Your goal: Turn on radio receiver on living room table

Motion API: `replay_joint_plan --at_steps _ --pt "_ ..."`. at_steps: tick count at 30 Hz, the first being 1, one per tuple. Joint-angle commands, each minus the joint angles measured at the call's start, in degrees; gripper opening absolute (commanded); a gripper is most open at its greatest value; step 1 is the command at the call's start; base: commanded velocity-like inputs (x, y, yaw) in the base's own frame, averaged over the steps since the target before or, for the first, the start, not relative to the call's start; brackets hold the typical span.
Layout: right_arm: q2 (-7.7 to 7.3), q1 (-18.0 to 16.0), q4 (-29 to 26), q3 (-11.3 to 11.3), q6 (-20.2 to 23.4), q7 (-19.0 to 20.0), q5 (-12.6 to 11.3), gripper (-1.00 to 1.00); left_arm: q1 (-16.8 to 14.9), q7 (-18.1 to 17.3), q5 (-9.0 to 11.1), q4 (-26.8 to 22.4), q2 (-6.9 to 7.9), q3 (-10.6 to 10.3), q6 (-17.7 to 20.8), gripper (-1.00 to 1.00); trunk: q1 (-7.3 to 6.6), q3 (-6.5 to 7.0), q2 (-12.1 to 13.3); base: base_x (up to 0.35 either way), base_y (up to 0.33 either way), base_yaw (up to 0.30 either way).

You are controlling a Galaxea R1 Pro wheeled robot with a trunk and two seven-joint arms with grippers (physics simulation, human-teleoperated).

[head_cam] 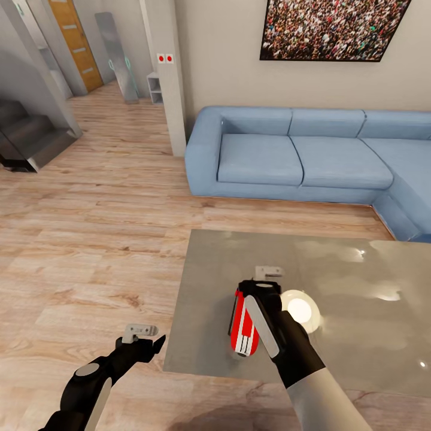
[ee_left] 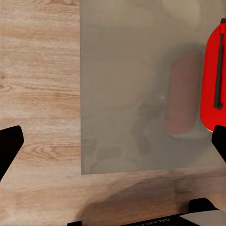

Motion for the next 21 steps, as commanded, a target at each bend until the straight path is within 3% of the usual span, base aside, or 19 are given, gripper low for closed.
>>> replay_joint_plan --at_steps 1,10,21 --pt "0.0 0.0 0.1 0.0 -0.1 0.0 -0.8 1.0 0.0 0.0 0.0 0.0 0.0 0.0 0.0 1.0 0.0 0.0 0.0 0.0 0.0 0.0" --pt "0.0 0.0 4.6 0.4 -3.2 0.0 -4.7 1.0 0.0 0.0 0.1 0.0 0.0 0.0 -0.1 1.0 0.0 0.0 0.0 0.0 0.0 0.0" --pt "0.0 -2.7 13.1 0.5 -7.0 0.5 -5.7 1.0 0.0 -0.1 0.3 0.0 0.0 0.0 -0.3 1.0 0.0 0.0 0.0 0.0 0.0 0.0"
